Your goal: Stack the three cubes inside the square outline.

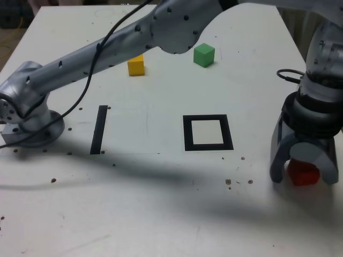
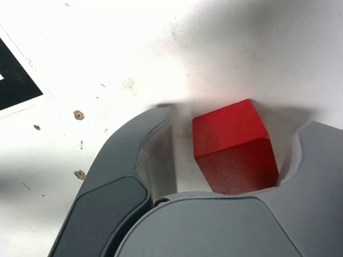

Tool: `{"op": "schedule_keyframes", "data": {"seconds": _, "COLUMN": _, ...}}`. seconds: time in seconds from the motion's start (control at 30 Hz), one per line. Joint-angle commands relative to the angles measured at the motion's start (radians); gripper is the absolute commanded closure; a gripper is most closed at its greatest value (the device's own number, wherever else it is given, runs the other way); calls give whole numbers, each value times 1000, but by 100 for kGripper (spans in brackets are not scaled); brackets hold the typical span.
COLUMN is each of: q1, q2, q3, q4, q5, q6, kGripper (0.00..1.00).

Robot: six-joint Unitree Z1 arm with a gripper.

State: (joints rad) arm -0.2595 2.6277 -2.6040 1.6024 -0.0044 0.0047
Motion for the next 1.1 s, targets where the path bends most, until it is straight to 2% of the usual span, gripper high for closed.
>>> {"op": "schedule_keyframes", "data": {"seconds": 0.0, "q1": -1, "q2": 1, "q3": -4, "q4": 27, "q5": 2, "q6": 1, "kGripper": 30}}
{"op": "schedule_keyframes", "data": {"seconds": 0.43, "q1": -1, "q2": 0, "q3": -13, "q4": 23, "q5": 7, "q6": 13, "kGripper": 41}}
{"op": "schedule_keyframes", "data": {"seconds": 0.77, "q1": -1, "q2": -4, "q3": -21, "q4": 7, "q5": 11, "q6": 17, "kGripper": 64}}
{"op": "schedule_keyframes", "data": {"seconds": 1.07, "q1": -1, "q2": -11, "q3": -11, "q4": 11, "q5": 9, "q6": 5, "kGripper": 72}}
